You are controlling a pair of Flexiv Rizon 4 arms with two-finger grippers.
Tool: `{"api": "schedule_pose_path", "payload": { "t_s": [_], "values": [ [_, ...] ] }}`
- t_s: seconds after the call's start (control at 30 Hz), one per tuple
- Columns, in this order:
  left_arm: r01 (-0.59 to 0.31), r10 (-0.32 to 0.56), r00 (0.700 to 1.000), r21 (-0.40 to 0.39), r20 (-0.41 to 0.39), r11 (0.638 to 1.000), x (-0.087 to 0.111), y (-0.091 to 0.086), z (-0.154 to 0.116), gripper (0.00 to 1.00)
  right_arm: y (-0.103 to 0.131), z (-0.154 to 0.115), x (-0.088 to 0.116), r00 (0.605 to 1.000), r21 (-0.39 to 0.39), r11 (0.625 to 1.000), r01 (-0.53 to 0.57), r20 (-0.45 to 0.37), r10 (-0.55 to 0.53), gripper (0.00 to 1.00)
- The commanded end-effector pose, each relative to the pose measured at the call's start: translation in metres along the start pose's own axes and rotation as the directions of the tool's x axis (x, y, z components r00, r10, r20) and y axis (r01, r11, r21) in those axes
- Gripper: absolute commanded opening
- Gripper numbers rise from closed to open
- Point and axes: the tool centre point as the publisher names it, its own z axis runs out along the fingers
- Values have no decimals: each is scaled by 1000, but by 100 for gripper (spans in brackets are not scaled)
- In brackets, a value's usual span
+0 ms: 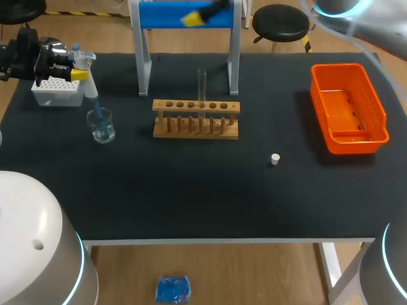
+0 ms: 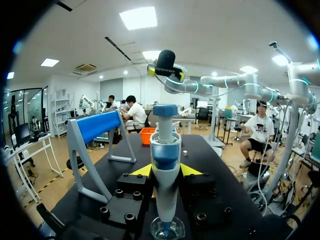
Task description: Invert the test tube, pick up the pipette, mount the tip to pipette, aspirate from beaker and dispense into the tube, eject the tip, return the pipette, and cap with the stopper.
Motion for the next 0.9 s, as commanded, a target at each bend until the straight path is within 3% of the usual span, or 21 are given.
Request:
{"api": "schedule_pose_path", "payload": {
  "t_s": [0.03, 0.23, 0.47, 0.73, 0.9],
  "values": [
    [0, 0, 1000, 0, -4, 1000, -1, 0, -1, 0, -48, -88, 60, 994, -62, 998, -7, 105, 14, 100],
    [0, 0, 1000, 0, -4, 1000, -1, 0, -1, 0, -80, -80, 77, 995, -82, 997, 4, 103, 5, 100],
    [0, 0, 1000, 0, -4, 1000, -1, 0, -1, 0, -110, -52, 81, 995, -100, 995, -25, 98, 35, 100],
    [0, 0, 1000, 0, -4, 1000, -1, 0, -1, 0, -140, -2, 71, 980, -69, 996, -58, 186, 70, 100],
    [0, 0, 1000, 0, -4, 1000, -1, 0, -1, 0, -153, 13, 59, 964, -78, 993, -92, 245, 109, 100]
  ]
}}
